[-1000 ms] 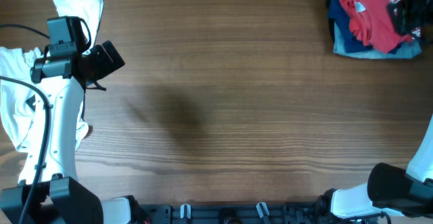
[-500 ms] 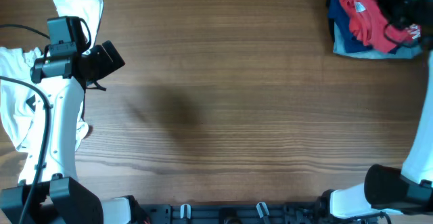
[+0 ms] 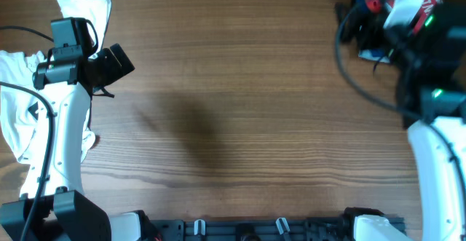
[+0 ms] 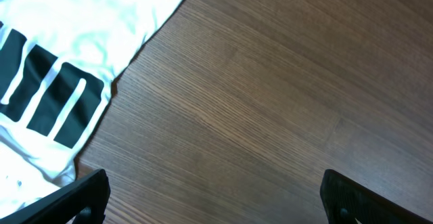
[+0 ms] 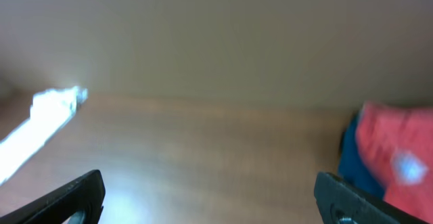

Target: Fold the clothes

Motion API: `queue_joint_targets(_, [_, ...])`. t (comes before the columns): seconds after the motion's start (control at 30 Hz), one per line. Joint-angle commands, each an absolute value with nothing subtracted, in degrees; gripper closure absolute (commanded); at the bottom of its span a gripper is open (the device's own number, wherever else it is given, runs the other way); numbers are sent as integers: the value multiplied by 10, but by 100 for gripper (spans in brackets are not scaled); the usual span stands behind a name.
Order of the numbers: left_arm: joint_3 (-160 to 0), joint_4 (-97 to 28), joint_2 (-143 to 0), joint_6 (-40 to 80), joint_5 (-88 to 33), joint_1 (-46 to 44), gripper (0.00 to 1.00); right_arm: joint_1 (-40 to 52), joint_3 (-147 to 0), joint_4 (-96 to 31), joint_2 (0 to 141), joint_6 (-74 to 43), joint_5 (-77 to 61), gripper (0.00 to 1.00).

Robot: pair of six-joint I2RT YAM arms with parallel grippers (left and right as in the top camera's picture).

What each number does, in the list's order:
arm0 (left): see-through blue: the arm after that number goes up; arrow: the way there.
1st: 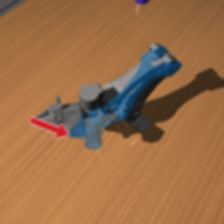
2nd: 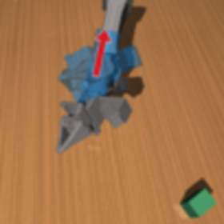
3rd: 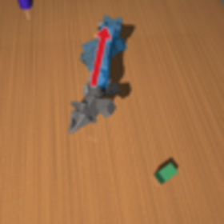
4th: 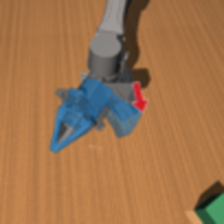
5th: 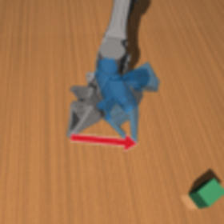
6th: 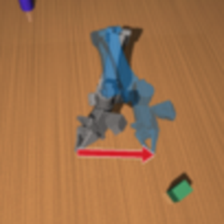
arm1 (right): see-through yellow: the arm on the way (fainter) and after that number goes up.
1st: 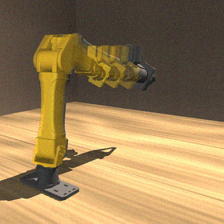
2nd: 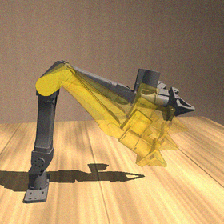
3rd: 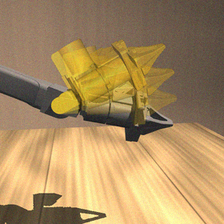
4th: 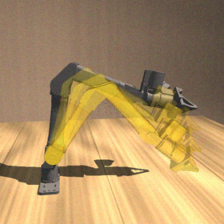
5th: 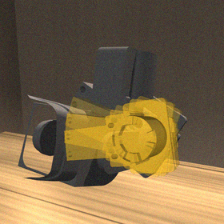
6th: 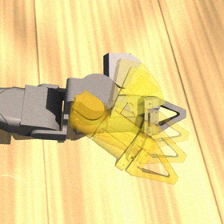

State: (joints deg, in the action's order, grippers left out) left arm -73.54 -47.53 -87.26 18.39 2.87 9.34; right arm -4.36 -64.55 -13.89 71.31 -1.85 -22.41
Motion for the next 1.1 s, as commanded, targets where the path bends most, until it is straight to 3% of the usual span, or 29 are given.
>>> queue_joint_targets(0.0, [-731,-474,-872,185,24,95,0,-22,-509,-94,632,-25,-173,0])
queue_joint_targets(0.17, [-731,-474,-872,185,24,95,0,-5,-364,-14,531,25,-164,0])
queue_joint_targets(0.43, [-731,-474,-872,185,24,95,0,25,-118,128,316,1,-162,0])
queue_joint_targets(0.63, [-731,-474,-872,185,24,95,0,25,-37,123,184,-6,-160,0])
queue_joint_targets(1.07, [-731,-474,-872,185,24,95,0,24,-3,35,79,-62,-89,0])
